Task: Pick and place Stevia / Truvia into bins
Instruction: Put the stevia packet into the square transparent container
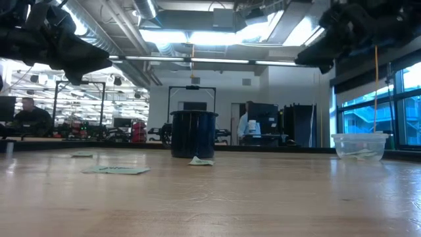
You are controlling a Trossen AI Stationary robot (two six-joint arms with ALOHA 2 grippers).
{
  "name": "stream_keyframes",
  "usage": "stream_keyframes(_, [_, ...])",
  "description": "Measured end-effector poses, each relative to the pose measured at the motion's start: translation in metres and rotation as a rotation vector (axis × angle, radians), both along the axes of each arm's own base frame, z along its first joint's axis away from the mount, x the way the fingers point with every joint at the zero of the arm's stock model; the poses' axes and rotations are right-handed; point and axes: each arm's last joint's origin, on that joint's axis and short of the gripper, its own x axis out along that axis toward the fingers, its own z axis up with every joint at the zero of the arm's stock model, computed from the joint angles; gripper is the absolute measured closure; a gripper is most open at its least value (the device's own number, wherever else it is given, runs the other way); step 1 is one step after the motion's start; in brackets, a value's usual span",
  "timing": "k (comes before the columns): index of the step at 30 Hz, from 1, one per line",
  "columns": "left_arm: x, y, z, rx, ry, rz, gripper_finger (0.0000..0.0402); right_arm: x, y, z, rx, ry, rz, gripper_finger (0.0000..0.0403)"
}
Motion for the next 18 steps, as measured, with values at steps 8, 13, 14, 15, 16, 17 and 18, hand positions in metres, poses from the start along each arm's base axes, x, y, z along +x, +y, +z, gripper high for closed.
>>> stream_keyframes(8, [0.005, -0.003, 0.020, 0.129, -0.001, -0.120, 0.0272, -0.015, 0.006, -0.013, 0.039, -0.092, -0.022, 0.0281])
stream_keyframes(13, [0.021, -0.007, 0.040, 0.142, 0.116, -0.256, 0.0272, -0.016, 0.006, -0.009, 0.024, -0.128, -0.023, 0.0281])
stream_keyframes(14, [0.026, -0.008, 0.044, 0.133, 0.164, -0.293, 0.0272, -0.016, 0.006, -0.009, 0.023, -0.128, -0.023, 0.0281])
stream_keyframes(15, [0.031, -0.010, 0.048, 0.121, 0.222, -0.328, 0.0272, -0.016, 0.006, -0.009, 0.023, -0.127, -0.023, 0.0281])
stream_keyframes(16, [0.035, -0.011, 0.053, 0.109, 0.284, -0.355, 0.0272, -0.016, 0.006, -0.009, 0.024, -0.126, -0.023, 0.0281])
stream_keyframes(17, [0.040, -0.013, 0.058, 0.099, 0.357, -0.376, 0.0272, -0.016, 0.006, -0.009, 0.025, -0.123, -0.023, 0.0281])
stream_keyframes(18, [0.045, -0.015, 0.062, 0.085, 0.428, -0.394, 0.0272, -0.016, 0.006, -0.010, 0.027, -0.120, -0.024, 0.0281])
